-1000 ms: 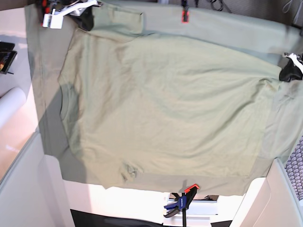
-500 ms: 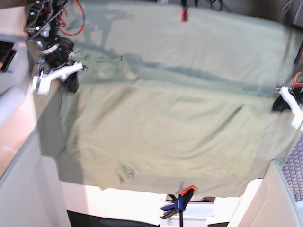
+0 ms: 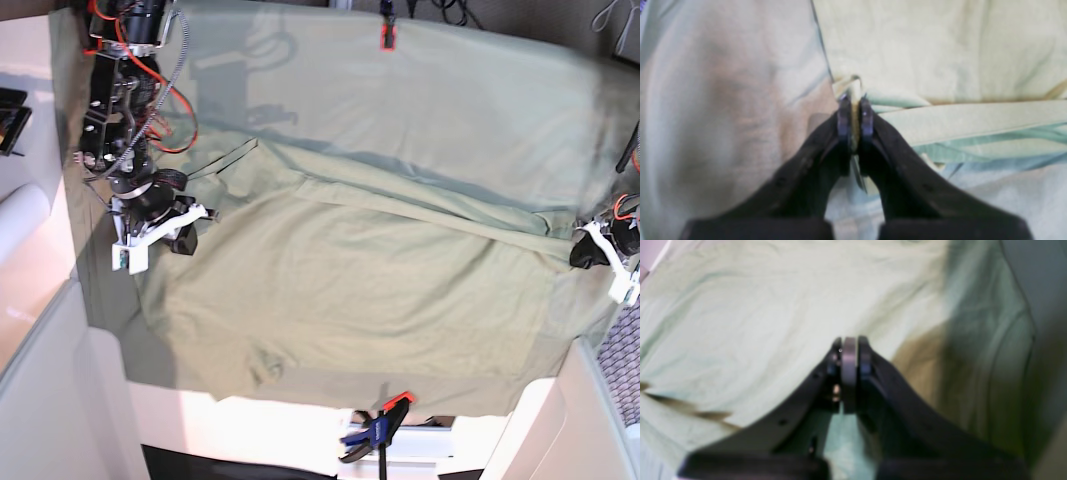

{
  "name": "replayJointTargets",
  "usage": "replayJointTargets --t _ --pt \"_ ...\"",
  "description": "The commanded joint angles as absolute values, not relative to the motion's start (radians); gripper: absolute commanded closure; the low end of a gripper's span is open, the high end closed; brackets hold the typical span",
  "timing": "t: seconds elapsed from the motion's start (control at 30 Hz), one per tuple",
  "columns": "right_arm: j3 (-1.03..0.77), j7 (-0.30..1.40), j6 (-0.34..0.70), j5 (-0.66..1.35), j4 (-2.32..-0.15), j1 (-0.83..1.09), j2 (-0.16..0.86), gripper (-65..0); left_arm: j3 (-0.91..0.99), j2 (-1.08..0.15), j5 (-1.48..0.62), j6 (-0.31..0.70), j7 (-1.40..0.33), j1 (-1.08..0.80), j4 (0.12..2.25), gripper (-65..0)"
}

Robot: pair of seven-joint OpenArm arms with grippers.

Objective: Fold the T-shirt properly
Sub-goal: 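Lift the shoulder edges and pull them across the shirt body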

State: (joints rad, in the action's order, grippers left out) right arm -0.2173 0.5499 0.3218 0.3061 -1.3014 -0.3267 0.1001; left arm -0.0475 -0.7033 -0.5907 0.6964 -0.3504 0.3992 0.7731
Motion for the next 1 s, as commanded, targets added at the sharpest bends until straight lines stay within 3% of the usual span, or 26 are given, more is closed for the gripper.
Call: replayJointTargets --t 0.0,0.1,0.2,0.23,0.3,0.33,0.37,0.63,0.77,0.97 --pt "-0.216 0.519 0.329 0.313 -1.311 -0.365 0.101 0.0 -0.041 -0.728 -0.605 0.698 -0.319 0.427 0.783 0.0" --pt "-0.215 0.519 0.329 0.314 -1.285 -0.386 0.099 0.0 -0.041 -0.720 -0.597 0.698 -0.318 0.426 0.783 -2.2" --pt "-0.215 0.516 0.329 0.314 -1.263 -0.389 0.097 0.0 -0.041 -0.709 -0.585 0.698 -0.315 0.426 0.783 -14.0" --pt "-0.215 0.516 0.329 0.314 -1.255 -0.387 0.096 -8.8 -0.041 -0.706 -0.585 0.698 -0.315 0.426 0.783 -19.4" --pt "-0.215 0.516 0.329 0.313 -1.246 -0.384 0.096 -33.8 -0.041 -0.704 -0.587 0.698 -0.315 0.426 0.783 -31.4" --pt "-0.215 0.516 0.329 0.313 -1.244 -0.384 0.097 -43.1 -0.041 -0.703 -0.590 0.698 -0.318 0.426 0.783 -36.0" --pt "-0.215 0.518 0.329 0.314 -1.244 -0.384 0.097 -44.8 -0.041 -0.704 -0.606 0.698 -0.326 0.426 0.783 -38.2" --pt "-0.321 0.713 0.327 0.364 -1.397 -0.353 0.097 -44.7 0.056 -0.718 -0.860 0.698 -0.680 0.384 0.879 -38.2" --pt "-0.456 0.758 0.317 0.386 -1.554 -0.257 0.097 -44.6 0.142 -0.745 -0.902 0.698 -0.689 0.263 0.999 -38.2" --pt "-0.595 0.775 0.310 0.450 -1.569 -0.100 0.073 -44.7 0.261 -0.746 -0.993 0.698 -0.723 0.090 1.103 -38.2"
